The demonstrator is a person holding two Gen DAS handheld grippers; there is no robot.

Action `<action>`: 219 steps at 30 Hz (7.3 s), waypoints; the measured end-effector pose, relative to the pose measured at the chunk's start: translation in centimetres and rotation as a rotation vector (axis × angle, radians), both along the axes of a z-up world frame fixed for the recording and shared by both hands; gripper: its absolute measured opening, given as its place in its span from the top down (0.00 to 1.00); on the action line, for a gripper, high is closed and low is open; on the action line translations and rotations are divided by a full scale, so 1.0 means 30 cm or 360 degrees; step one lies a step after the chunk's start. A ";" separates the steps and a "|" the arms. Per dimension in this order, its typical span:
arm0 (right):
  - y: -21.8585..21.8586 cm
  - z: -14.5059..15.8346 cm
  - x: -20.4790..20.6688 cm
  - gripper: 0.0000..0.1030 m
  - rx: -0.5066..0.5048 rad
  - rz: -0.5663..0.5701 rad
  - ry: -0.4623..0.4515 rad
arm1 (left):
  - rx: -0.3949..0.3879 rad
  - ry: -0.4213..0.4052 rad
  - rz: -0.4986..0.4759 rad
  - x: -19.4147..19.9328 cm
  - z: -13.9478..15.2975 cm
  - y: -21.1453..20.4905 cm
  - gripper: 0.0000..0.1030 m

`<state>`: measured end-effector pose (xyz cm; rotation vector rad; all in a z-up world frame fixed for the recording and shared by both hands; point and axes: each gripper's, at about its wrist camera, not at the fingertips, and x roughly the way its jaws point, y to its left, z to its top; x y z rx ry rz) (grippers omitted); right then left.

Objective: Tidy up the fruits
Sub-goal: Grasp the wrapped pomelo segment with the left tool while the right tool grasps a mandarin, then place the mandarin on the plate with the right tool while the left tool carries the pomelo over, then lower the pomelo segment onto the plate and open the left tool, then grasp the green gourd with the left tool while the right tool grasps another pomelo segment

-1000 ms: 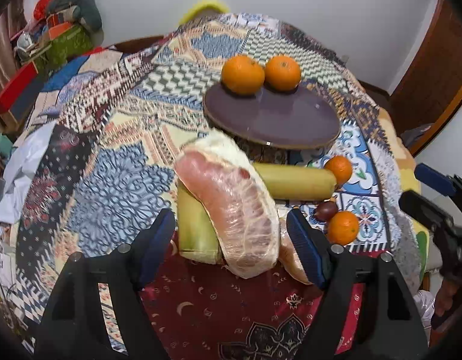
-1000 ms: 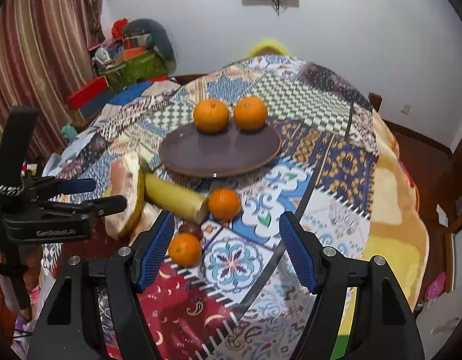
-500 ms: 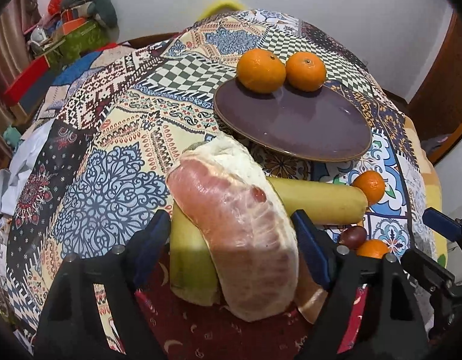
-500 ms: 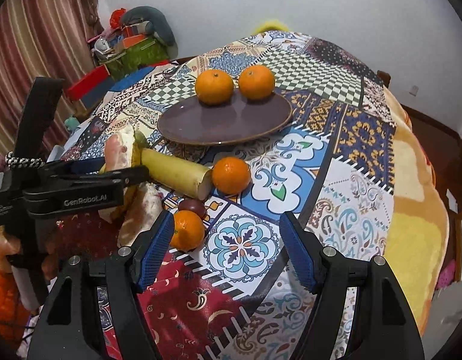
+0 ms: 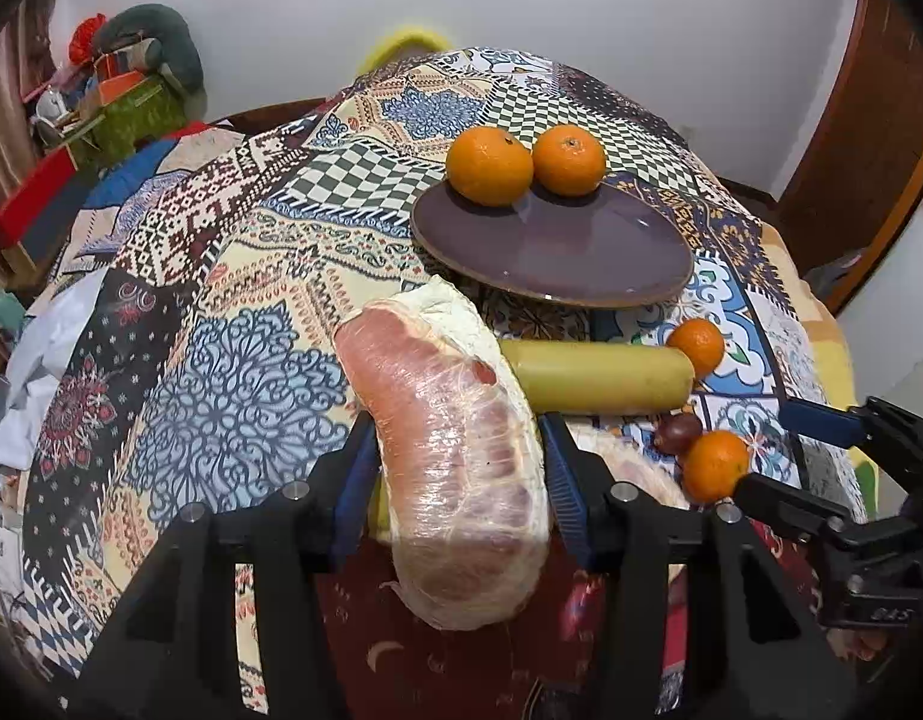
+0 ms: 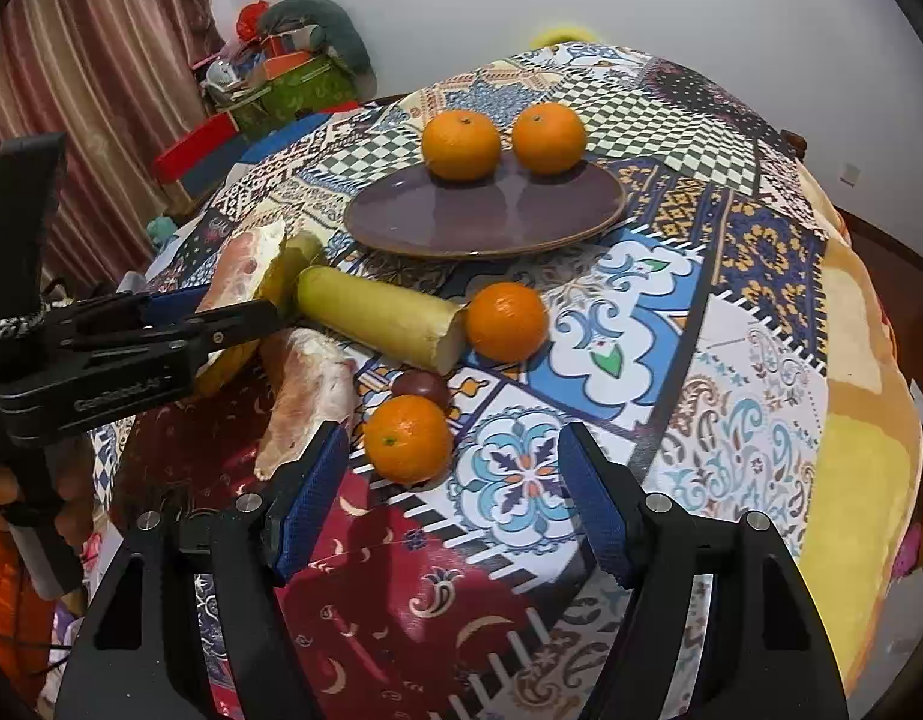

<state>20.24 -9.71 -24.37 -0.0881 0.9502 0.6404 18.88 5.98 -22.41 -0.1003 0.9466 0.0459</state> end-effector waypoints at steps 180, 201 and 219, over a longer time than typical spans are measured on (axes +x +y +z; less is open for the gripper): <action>0.194 0.033 -0.019 0.44 -0.0079 0.0195 -0.0070 | -0.0165 0.0009 0.0060 -0.158 0.027 0.116 0.65; 0.293 -0.075 0.010 0.58 -0.0190 0.0351 -0.0017 | -0.0169 0.0076 0.0020 -0.202 -0.011 0.113 0.65; 0.123 0.070 0.037 0.61 0.0005 0.0144 -0.0122 | -0.0152 0.0150 -0.0049 -0.039 -0.021 0.112 0.62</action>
